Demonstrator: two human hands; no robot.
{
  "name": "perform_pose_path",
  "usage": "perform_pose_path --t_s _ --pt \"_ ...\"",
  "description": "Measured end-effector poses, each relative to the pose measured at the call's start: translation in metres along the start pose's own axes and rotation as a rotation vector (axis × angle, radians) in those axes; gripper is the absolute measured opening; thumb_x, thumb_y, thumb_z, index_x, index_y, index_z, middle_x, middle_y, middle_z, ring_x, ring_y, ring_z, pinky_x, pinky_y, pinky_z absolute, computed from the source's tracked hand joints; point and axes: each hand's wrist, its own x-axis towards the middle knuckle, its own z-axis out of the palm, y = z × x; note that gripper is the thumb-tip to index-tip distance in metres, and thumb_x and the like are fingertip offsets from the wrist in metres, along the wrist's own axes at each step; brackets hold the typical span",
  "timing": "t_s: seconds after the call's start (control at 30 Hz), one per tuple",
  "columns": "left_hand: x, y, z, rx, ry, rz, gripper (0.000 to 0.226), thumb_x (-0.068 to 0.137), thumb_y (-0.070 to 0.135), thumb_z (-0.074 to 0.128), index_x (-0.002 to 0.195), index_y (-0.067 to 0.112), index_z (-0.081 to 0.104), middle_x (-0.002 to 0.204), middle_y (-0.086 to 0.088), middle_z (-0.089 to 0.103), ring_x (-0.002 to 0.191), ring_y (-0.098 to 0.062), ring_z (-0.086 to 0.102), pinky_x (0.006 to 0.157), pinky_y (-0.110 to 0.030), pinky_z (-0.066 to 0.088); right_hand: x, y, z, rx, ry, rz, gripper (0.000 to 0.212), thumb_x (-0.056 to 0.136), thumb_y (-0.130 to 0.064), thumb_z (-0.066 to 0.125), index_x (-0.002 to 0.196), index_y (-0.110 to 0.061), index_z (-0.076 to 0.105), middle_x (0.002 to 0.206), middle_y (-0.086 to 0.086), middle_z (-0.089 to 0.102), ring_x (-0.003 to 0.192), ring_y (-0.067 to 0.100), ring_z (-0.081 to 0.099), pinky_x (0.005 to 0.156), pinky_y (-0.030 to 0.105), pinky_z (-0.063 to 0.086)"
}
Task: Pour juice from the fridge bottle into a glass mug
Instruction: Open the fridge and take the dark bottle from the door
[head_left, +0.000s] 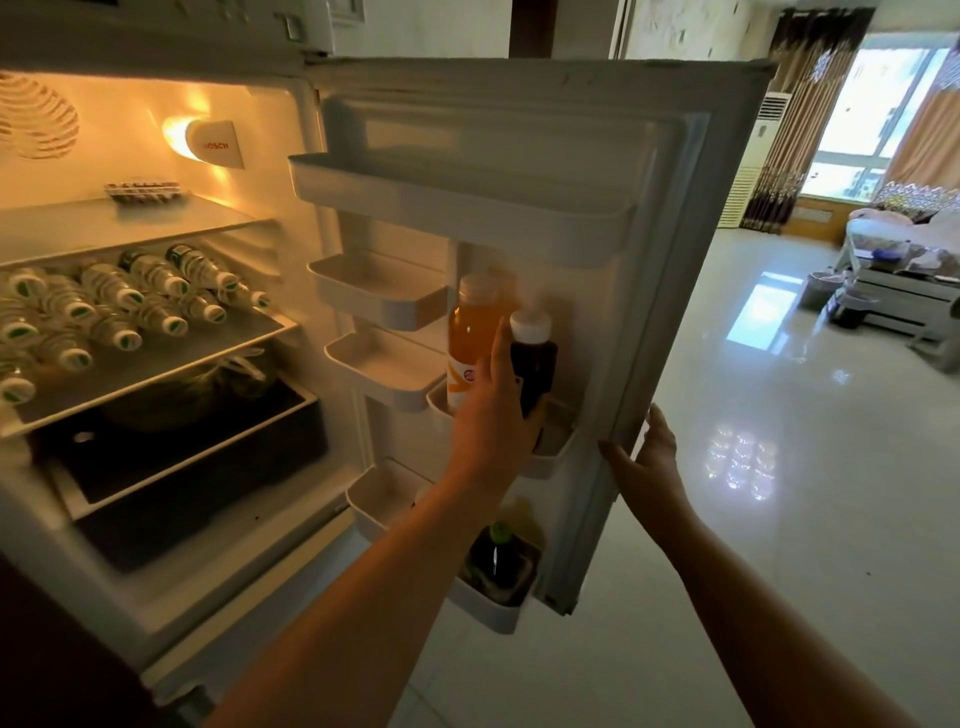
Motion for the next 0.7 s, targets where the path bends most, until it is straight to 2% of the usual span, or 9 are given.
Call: perform_pose_path --t_s 0.03,0.07,0.13,0.2,0.33,0.47,0.57,0.63,0.7 --pt "0.0 0.0 0.0 -0.002 0.002 -0.008 0.097 0.083 0.028 0.068 0.144 0.043 -0.006 0.146 -0.01 0.035 0.123 -0.032 0.048 0.09 -0.054 0.05 -0.001 -0.001 -0.003 -0.022 -0.002 -0.009 0.074 0.083 -0.022 0.068 0.143 -0.017 0.025 0.143 0.006 0.036 0.129 0.026 0.039 0.1 0.045 0.044" --pt "0.0 -0.001 -0.001 -0.005 0.006 -0.011 0.098 0.083 0.028 0.068 0.143 0.045 -0.007 0.146 -0.011 0.036 0.123 -0.033 0.048 0.089 -0.054 0.05 0.0 -0.002 -0.004 0.001 -0.018 -0.024 0.073 0.084 -0.018 0.067 0.143 -0.017 0.025 0.141 0.005 0.037 0.125 0.023 0.042 0.098 0.043 0.046" --pt "-0.001 -0.001 -0.002 -0.012 0.021 -0.008 0.098 0.082 0.028 0.069 0.143 0.046 -0.005 0.145 -0.011 0.036 0.123 -0.033 0.048 0.089 -0.054 0.05 0.001 -0.007 -0.006 0.074 -0.077 -0.051 0.062 0.086 -0.007 0.062 0.138 -0.016 0.029 0.127 0.0 0.042 0.108 0.016 0.048 0.087 0.036 0.05" --pt "-0.002 -0.001 -0.004 -0.024 0.029 -0.01 0.099 0.082 0.027 0.07 0.142 0.048 -0.006 0.146 -0.011 0.036 0.124 -0.032 0.048 0.089 -0.054 0.051 0.002 -0.01 -0.006 0.091 -0.1 -0.049 0.058 0.088 -0.005 0.059 0.137 -0.014 0.03 0.12 0.0 0.042 0.104 0.016 0.048 0.086 0.035 0.05" --pt "-0.01 0.0 -0.01 -0.047 0.077 0.008 0.097 0.082 0.026 0.07 0.143 0.045 -0.003 0.144 -0.011 0.038 0.122 -0.03 0.049 0.09 -0.051 0.051 0.002 -0.007 -0.003 0.033 -0.077 -0.041 0.049 0.087 -0.012 0.062 0.129 -0.014 0.036 0.114 0.001 0.046 0.104 0.021 0.05 0.088 0.042 0.051" --pt "-0.014 0.003 -0.018 -0.015 0.127 0.026 0.094 0.083 0.025 0.07 0.146 0.036 0.001 0.142 -0.011 0.043 0.121 -0.029 0.051 0.091 -0.044 0.048 -0.002 -0.007 0.003 -0.006 -0.098 -0.055 0.042 0.087 -0.016 0.062 0.121 -0.019 0.038 0.109 0.003 0.048 0.099 0.023 0.052 0.083 0.043 0.052" --pt "-0.015 0.0 -0.023 0.0 0.127 0.024 0.094 0.082 0.022 0.071 0.147 0.033 0.004 0.145 -0.011 0.039 0.125 -0.03 0.047 0.094 -0.046 0.046 -0.006 -0.013 0.006 -0.021 -0.105 -0.046 0.034 0.087 -0.021 0.059 0.113 -0.022 0.036 0.103 0.001 0.049 0.092 0.02 0.053 0.077 0.042 0.053" --pt "-0.016 -0.005 -0.024 0.011 0.119 0.004 0.095 0.082 0.022 0.07 0.148 0.034 0.003 0.147 -0.009 0.036 0.127 -0.031 0.044 0.096 -0.049 0.046 -0.006 -0.011 0.007 -0.022 -0.108 -0.033 0.039 0.084 -0.03 0.059 0.115 -0.019 0.038 0.105 0.004 0.053 0.093 0.023 0.057 0.075 0.046 0.056" --pt "-0.017 -0.008 -0.024 -0.001 0.132 -0.01 0.096 0.082 0.022 0.07 0.146 0.038 0.001 0.147 -0.007 0.034 0.129 -0.031 0.042 0.096 -0.05 0.047 -0.007 -0.012 0.008 -0.024 -0.112 -0.02 0.041 0.085 -0.025 0.059 0.118 -0.014 0.037 0.106 0.006 0.051 0.094 0.024 0.055 0.078 0.047 0.054"
